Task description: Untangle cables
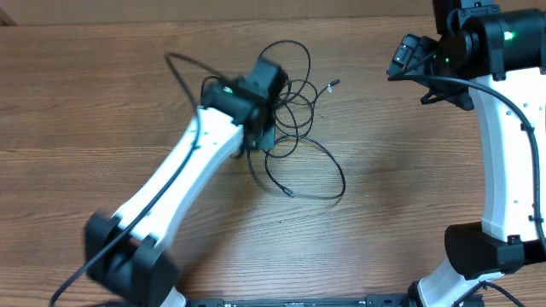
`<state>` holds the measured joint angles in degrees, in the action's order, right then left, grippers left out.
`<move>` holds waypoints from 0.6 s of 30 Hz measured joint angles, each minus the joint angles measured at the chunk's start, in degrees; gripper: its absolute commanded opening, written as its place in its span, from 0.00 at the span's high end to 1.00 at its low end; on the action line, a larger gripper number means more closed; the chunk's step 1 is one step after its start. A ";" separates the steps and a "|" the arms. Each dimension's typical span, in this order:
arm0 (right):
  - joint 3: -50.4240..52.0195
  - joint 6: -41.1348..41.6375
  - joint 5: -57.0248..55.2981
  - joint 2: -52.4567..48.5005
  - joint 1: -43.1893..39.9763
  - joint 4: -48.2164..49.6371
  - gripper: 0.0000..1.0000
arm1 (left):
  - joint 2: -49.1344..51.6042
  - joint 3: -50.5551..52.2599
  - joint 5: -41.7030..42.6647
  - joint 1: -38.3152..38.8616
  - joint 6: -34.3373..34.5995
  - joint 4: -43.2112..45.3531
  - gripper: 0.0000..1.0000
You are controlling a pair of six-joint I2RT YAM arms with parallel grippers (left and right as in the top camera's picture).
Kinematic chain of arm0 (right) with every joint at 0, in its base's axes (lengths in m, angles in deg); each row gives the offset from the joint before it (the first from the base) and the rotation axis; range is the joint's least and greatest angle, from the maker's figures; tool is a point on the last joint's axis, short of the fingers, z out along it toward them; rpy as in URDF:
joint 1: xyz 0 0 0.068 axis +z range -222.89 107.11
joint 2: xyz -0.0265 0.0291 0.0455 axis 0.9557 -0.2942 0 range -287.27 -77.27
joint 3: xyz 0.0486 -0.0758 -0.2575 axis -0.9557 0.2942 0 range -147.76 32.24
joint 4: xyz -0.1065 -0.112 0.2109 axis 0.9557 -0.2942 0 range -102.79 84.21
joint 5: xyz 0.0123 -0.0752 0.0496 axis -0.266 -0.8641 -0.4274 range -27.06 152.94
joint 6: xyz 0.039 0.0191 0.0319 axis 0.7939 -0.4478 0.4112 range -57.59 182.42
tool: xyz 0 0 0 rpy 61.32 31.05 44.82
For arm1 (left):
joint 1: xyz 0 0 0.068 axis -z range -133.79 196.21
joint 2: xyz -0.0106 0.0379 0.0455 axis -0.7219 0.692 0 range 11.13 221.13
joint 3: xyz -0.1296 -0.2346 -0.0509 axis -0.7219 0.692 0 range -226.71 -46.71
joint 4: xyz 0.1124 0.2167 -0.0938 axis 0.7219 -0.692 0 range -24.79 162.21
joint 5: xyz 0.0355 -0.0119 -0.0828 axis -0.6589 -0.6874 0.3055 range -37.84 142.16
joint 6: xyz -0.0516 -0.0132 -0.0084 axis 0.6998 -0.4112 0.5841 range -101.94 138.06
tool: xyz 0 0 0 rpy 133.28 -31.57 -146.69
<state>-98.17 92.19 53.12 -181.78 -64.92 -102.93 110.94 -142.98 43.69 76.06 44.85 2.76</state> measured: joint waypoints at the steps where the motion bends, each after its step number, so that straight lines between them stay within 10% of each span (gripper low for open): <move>1: 0.00 0.00 0.00 -0.02 0.00 0.02 0.00 | -1.51 -3.04 -0.22 -0.15 -0.02 -0.13 0.96; 18: 0.02 0.68 1.20 0.00 0.00 2.97 0.00 | -14.60 -18.21 3.13 -0.37 10.08 -2.99 0.96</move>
<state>-98.15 92.87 54.32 -181.78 -64.92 -99.96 96.33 -161.18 46.82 75.69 54.92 -0.24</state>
